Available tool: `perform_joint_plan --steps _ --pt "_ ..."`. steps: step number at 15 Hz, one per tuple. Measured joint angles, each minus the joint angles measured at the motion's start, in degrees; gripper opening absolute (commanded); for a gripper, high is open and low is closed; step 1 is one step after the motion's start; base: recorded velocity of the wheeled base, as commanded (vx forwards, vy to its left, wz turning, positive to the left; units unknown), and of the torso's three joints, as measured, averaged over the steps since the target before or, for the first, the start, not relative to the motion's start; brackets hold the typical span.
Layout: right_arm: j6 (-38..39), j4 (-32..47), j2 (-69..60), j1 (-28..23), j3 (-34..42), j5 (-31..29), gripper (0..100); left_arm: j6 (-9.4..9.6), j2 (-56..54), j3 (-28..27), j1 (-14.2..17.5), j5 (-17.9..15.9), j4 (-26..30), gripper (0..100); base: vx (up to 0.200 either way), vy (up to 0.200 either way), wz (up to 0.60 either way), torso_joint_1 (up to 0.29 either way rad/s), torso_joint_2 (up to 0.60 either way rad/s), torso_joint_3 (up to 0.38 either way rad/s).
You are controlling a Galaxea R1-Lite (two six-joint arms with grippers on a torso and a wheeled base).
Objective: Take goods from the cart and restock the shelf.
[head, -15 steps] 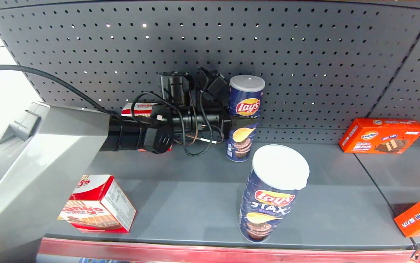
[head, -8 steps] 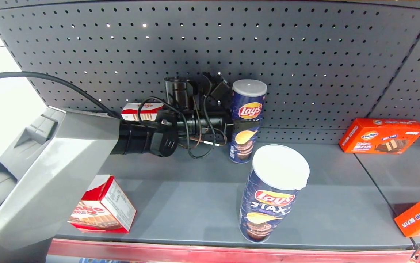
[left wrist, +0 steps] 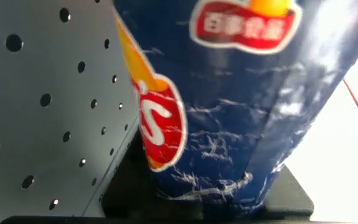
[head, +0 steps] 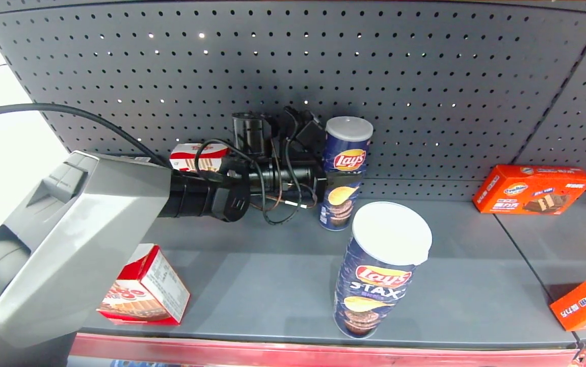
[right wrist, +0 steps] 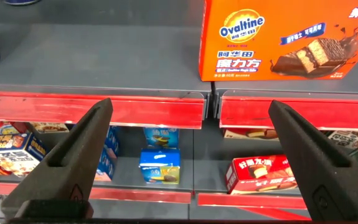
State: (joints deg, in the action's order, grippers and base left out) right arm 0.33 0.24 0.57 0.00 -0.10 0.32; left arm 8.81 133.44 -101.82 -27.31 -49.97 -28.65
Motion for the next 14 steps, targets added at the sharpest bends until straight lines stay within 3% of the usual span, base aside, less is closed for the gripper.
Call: perform_joint_plan --steps 3,9,10,13,14 --pt "0.0 0.0 0.0 0.0 0.0 0.0 100 0.16 -0.1 0.3 -0.3 2.0 1.3 100 0.000 0.000 0.00 0.000 0.00 0.000" --pt "0.0 0.0 0.0 0.0 0.0 0.0 100 0.55 -4.1 0.2 0.0 5.4 13.3 100 0.000 0.000 0.00 0.000 0.00 0.000" --pt "0.0 0.0 0.0 0.0 0.0 0.0 100 0.82 -4.9 0.2 0.1 6.5 14.6 100 0.000 0.000 0.00 0.000 0.00 0.000" --pt "0.0 0.0 0.0 0.0 0.0 0.0 100 1.26 -7.5 0.4 0.0 13.8 18.3 100 0.000 0.000 0.00 0.000 0.00 0.000" --pt "0.0 0.0 0.0 0.0 0.0 0.0 100 1.30 -8.4 0.5 -0.1 14.5 19.4 100 0.000 0.000 0.00 0.000 0.00 0.000"
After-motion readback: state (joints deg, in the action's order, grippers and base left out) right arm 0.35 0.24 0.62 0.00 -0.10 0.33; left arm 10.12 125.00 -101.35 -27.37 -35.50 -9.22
